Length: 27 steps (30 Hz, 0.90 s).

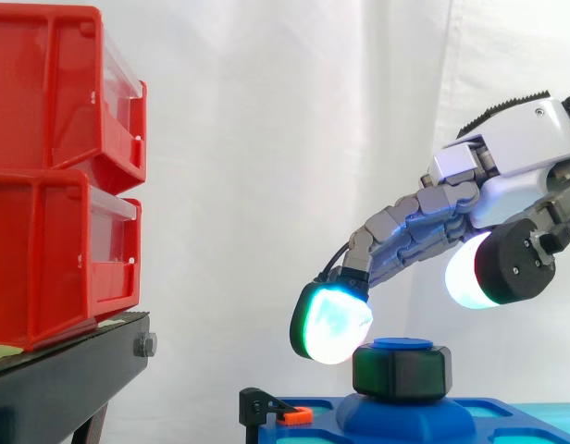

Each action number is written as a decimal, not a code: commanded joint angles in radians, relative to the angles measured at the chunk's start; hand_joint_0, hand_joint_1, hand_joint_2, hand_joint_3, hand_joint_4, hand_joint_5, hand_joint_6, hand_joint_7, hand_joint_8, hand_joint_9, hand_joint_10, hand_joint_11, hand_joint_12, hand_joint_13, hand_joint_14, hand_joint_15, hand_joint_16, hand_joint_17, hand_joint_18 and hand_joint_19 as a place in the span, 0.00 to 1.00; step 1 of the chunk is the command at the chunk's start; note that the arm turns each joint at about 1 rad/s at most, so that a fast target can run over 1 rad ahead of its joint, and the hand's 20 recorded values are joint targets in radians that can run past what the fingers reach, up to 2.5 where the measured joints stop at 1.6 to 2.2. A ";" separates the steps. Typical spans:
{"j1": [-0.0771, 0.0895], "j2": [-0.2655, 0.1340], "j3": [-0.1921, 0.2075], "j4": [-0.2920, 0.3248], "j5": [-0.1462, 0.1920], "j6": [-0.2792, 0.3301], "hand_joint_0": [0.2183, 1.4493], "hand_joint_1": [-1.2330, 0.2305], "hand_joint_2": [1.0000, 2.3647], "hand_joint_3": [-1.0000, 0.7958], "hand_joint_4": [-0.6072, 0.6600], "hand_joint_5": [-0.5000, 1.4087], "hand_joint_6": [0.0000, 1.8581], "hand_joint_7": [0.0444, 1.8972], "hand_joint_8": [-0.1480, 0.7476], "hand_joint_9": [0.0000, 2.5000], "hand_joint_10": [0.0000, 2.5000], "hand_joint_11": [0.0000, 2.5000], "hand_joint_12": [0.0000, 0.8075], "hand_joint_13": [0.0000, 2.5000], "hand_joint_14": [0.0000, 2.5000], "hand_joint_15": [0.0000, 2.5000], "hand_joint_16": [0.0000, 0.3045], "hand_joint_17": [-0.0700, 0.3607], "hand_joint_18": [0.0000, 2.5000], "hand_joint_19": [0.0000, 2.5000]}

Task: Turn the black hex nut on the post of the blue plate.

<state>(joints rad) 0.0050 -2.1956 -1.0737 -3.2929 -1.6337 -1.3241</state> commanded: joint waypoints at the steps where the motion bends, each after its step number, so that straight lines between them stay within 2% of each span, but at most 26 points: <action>1: -0.014 -0.001 0.000 -0.005 -0.009 -0.009 0.22 0.59 0.00 0.28 0.59 0.15 0.27 0.35 0.38 0.06 0.00 0.00 0.42 0.08 0.00 0.00 0.19 0.47 0.00 0.04; 3: -0.025 -0.001 0.000 -0.010 -0.018 -0.020 0.22 0.59 0.00 0.28 0.59 0.15 0.27 0.35 0.38 0.06 0.00 0.00 0.42 0.08 0.00 0.00 0.19 0.47 0.00 0.04; 15: -0.065 0.000 0.000 -0.010 -0.074 -0.027 0.22 0.59 0.00 0.28 0.59 0.15 0.27 0.35 0.38 0.07 0.00 0.00 0.42 0.08 0.00 0.00 0.19 0.47 0.00 0.03; 22: -0.068 -0.001 0.043 -0.019 -0.077 -0.038 0.22 0.59 0.00 0.28 0.58 0.14 0.27 0.35 0.38 0.07 0.00 0.00 0.42 0.08 0.00 0.00 0.19 0.47 0.00 0.04; 27: -0.060 -0.001 0.060 -0.019 -0.077 -0.037 0.22 0.59 0.00 0.28 0.58 0.14 0.27 0.35 0.38 0.07 0.00 0.00 0.42 0.08 0.00 0.00 0.19 0.47 0.00 0.03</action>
<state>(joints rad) -0.0595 -2.1957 -1.0251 -3.3114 -1.7102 -1.3618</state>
